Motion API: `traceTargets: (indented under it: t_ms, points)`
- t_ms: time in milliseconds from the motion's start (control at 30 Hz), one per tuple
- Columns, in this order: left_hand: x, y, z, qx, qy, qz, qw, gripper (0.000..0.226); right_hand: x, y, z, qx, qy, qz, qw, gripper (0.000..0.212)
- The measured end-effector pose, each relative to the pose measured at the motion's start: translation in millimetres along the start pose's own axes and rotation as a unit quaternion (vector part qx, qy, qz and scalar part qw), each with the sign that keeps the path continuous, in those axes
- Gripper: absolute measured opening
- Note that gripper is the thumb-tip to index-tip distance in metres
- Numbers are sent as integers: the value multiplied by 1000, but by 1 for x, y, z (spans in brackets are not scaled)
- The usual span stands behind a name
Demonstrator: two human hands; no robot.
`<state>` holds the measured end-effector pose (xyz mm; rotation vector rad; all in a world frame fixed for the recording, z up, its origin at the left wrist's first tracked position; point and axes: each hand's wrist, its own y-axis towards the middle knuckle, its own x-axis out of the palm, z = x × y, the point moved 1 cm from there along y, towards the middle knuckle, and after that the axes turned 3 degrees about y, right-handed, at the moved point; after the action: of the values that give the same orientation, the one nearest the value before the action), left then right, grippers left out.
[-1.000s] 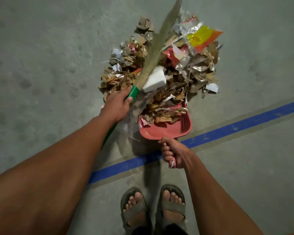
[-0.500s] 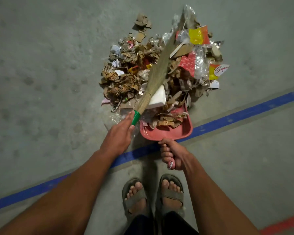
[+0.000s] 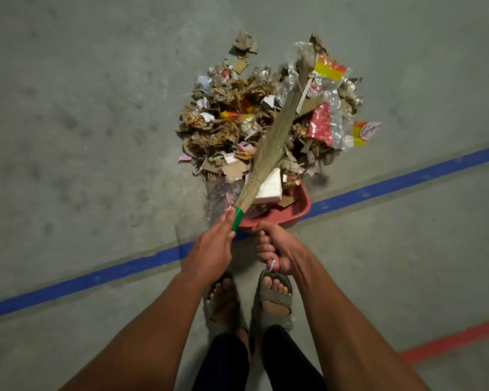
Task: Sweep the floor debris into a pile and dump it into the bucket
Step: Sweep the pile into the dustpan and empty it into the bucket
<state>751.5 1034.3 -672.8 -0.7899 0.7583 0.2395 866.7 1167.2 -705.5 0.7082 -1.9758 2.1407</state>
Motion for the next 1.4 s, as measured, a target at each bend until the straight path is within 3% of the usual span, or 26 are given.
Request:
traceTargets:
  t_ms: [200, 600, 1033, 1400]
  points:
    - [-45, -23, 25, 9, 17, -10, 1000, 62, 8, -59, 9, -25, -69, 34, 997, 36]
    - [-107, -68, 96, 49, 22, 1, 999, 61, 18, -165, -1, -73, -94, 0, 993, 40]
    - [-109, -118, 156, 139, 49, 18, 989, 62, -4, -240, 33, -163, -15, -22, 986, 41]
    - [-85, -207, 225, 288, 142, -24, 947, 63, -63, -327, 125, -255, 160, -37, 953, 39]
